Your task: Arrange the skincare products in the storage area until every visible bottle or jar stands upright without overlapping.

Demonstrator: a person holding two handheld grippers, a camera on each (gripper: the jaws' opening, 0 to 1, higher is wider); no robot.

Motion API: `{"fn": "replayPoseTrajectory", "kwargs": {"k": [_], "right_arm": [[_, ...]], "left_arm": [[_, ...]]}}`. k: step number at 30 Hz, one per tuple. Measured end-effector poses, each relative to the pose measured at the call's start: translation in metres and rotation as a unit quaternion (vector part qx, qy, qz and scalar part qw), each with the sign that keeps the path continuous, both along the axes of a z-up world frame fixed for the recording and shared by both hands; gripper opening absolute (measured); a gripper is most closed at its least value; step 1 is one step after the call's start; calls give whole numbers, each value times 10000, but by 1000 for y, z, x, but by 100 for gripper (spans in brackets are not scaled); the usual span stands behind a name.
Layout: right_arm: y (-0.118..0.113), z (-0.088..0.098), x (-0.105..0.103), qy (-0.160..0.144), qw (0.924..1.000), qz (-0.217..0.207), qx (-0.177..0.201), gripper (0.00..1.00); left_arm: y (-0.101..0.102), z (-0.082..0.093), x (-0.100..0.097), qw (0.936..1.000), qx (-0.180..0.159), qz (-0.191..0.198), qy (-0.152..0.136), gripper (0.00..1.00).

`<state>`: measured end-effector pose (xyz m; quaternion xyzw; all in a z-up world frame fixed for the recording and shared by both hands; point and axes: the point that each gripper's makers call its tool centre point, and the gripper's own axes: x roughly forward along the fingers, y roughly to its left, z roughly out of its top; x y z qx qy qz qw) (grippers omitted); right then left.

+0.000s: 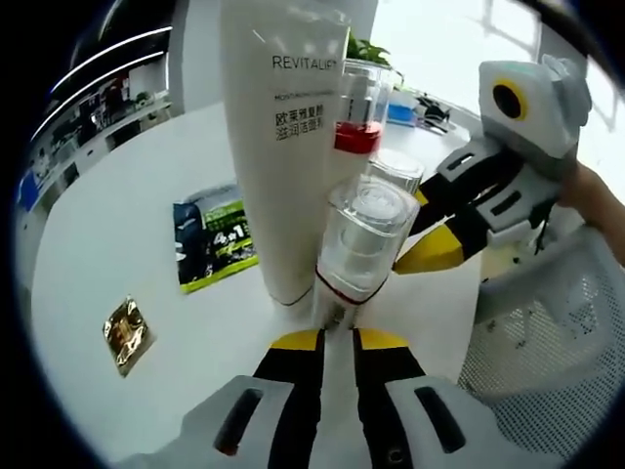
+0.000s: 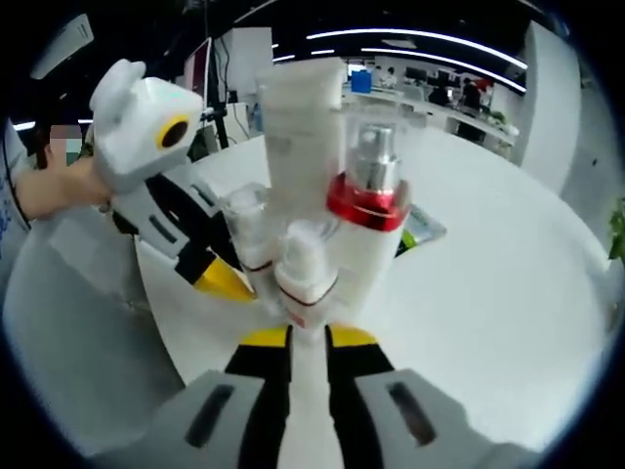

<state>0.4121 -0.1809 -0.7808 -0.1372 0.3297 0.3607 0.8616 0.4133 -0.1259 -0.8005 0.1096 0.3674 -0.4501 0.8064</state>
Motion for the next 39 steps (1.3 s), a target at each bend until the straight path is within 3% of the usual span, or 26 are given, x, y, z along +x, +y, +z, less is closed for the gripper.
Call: {"fn": "replayPoseTrajectory", "kwargs": {"k": [39], "right_arm": [[-1,-3,2,13,10000,-8,-34,10]], "left_arm": [[-8,-4,3,9994,-105,321,71,5]]}}
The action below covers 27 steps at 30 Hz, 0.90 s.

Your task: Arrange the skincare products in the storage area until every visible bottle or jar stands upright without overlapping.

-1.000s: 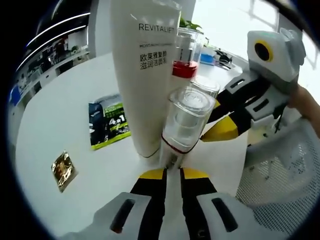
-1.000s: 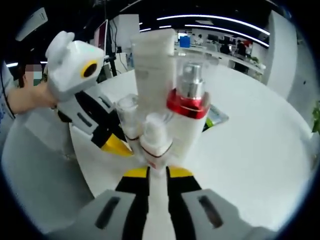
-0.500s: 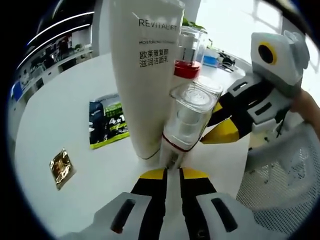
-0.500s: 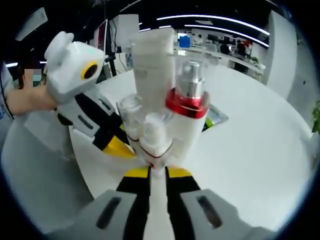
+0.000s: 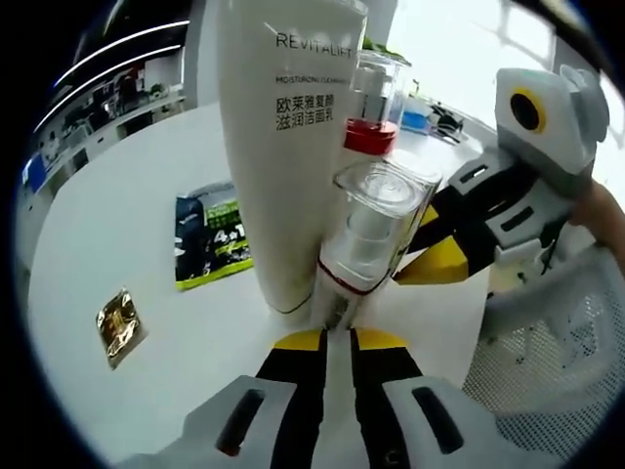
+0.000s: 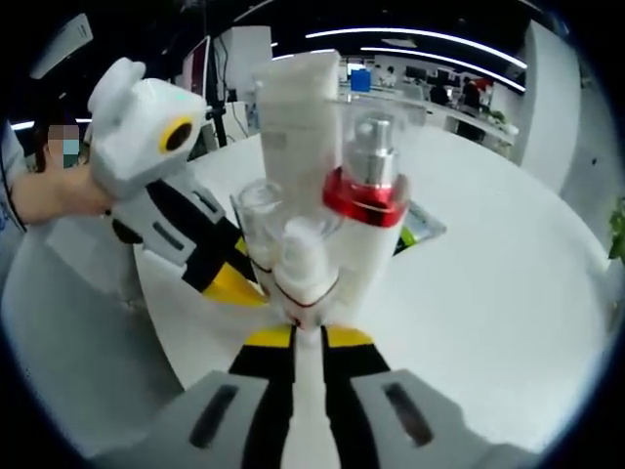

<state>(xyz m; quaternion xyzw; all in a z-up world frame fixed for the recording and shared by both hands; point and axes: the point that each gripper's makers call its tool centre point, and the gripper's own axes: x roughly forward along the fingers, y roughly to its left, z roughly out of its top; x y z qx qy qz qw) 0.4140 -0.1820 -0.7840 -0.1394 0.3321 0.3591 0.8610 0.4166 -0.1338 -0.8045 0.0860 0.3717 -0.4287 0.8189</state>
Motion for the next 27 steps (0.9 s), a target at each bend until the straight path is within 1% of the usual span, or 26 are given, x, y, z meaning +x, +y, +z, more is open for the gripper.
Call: {"fn": "replayPoseTrajectory", "kwargs": {"k": [12,15,23,24,27], "right_arm": [[-2,1,-2,-12,10000,-29,-52,12],[-2,2,-3,-23,10000,-31,-68,13],[-2,9,-8,-111,9997,-33,-196,18],[-2,10,-9,-121,9997,-31,-202,18],[-2,13,-10,-139,9997,-44,-216,22]], "left_arm": [[3,1,-2,9999,65,-97,-64,8],[4,5,-4,9998,43,-147,-86,9],[13,12,-7,9993,107,-274,-222,13],[13,13,-6,9992,101,-280,-268,14],[16,17,-8,9991,91,-307,-281,17]]}}
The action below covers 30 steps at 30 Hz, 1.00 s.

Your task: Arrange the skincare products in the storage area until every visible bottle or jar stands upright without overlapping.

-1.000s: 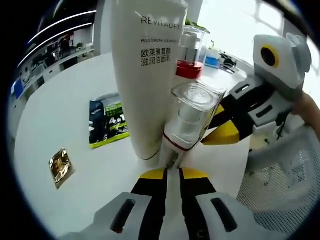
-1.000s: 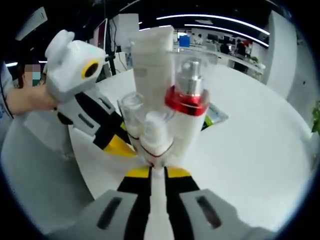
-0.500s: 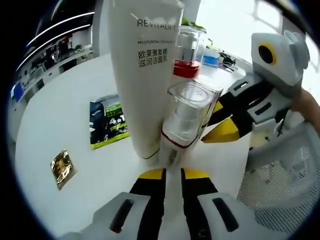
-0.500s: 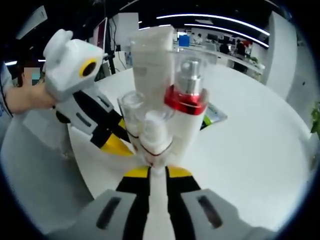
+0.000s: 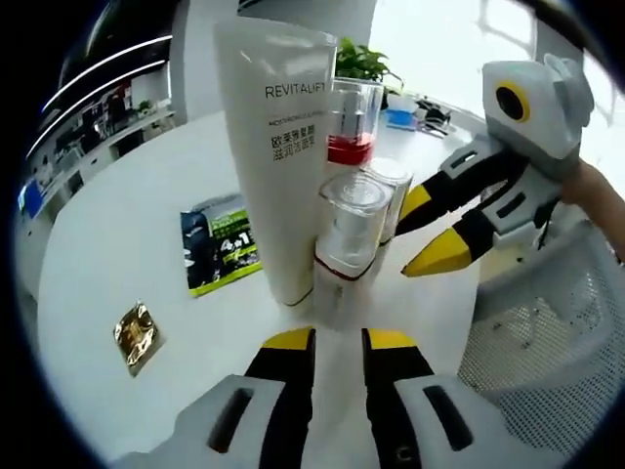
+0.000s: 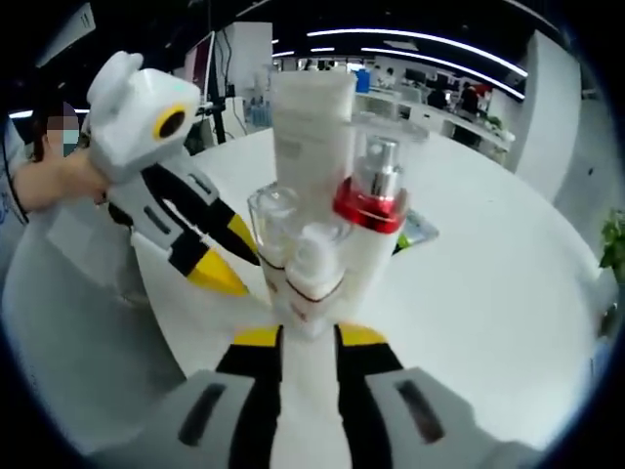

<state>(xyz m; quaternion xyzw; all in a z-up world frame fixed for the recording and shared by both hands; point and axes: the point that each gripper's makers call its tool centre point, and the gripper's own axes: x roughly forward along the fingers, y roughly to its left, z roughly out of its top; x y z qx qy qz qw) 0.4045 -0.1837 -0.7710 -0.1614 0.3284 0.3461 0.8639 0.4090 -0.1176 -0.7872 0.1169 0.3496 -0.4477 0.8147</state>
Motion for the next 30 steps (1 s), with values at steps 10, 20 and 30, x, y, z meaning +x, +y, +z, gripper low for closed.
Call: {"fn": "replayPoseTrajectory", "kwargs": {"k": [10,20,30], "right_arm": [[0,14,0,-111,9998,-157,34,36],[-1,26,-2,-174,9995,-264,-32,47],[-2,34,-6,-113,9992,-389,-4,62]], "left_arm": [[14,11,-3,9996,79,-37,-257,30],[32,27,-2,9992,21,126,-372,44],[54,42,0,9982,136,230,-541,61]]}}
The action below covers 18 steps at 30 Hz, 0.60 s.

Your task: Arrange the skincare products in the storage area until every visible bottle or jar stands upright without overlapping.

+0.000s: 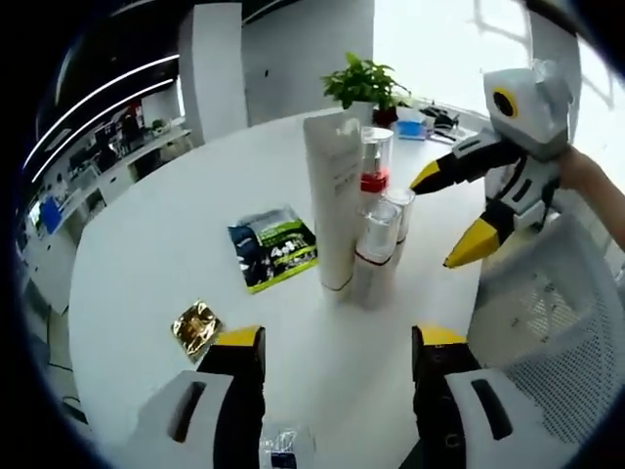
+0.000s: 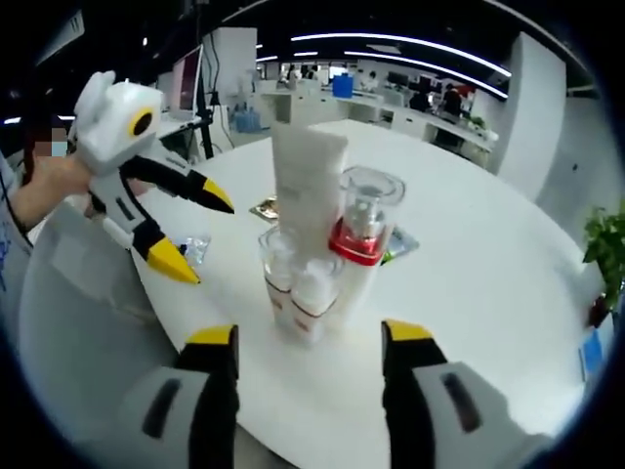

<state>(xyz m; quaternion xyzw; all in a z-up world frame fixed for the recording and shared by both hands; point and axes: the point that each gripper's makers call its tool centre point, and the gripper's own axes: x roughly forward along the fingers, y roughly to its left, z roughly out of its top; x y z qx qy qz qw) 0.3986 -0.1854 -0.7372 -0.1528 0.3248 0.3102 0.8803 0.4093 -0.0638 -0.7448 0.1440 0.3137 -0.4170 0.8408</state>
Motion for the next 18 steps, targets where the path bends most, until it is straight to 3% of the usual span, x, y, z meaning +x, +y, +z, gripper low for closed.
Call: {"fn": "replayPoseTrajectory", "kwargs": {"k": [18], "right_arm": [[16,27,-8,-98,9998,119,131,82]], "left_arm": [[37,28,-12,9999,120,107,-41,82]]}}
